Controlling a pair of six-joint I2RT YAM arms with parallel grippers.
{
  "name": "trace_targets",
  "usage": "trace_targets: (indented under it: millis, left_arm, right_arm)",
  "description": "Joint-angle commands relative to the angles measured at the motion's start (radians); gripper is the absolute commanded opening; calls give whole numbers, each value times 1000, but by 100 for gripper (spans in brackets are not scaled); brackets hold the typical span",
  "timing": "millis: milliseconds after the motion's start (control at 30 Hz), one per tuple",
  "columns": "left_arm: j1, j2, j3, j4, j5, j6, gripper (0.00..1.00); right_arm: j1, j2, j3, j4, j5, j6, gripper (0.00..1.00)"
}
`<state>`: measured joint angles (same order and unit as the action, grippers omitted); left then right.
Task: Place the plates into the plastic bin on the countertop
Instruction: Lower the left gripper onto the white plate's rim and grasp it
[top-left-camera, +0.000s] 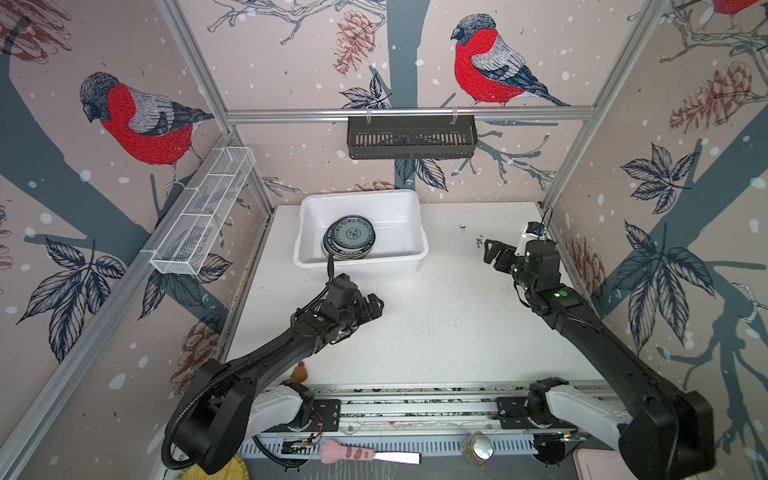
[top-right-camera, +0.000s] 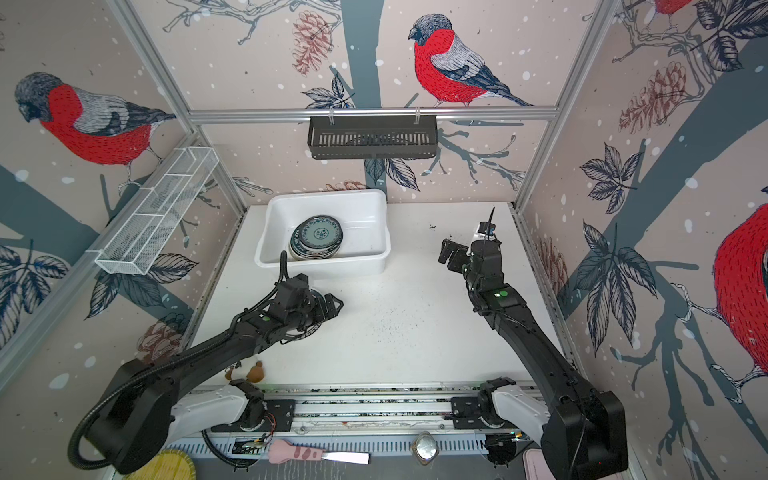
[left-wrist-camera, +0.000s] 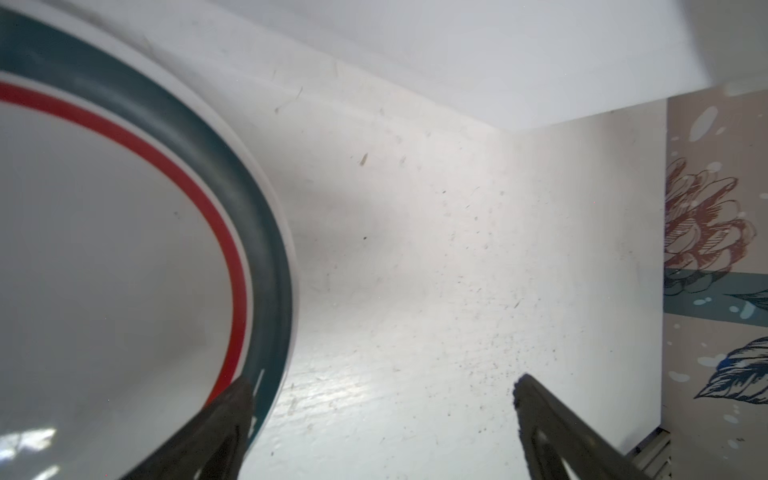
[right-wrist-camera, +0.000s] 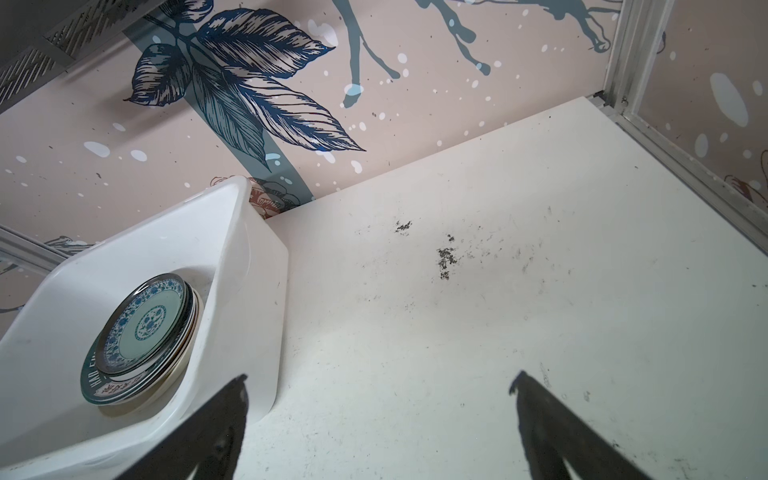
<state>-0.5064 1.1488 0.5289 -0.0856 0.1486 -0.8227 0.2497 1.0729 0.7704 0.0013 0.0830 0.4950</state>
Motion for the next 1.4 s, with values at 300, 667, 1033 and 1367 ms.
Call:
trace_targets:
  millis: [300,667,1033,1367]
  left_arm:
    - [220,-189,7,-261,-135,44,97]
    - [496,-285,-120,-257,-12,64,85]
    - [510,-283,-170,-241,-67,41,71]
    - [511,-279,-136,-278,-136,63,68]
  right_arm:
    - [-5,1,0,20,-12,10,99]
    - [-9,-3,1,10,-8,14,99]
    - [-12,7,1,9,-8,14,99]
    - [-13,16,3,13,-12,17,99]
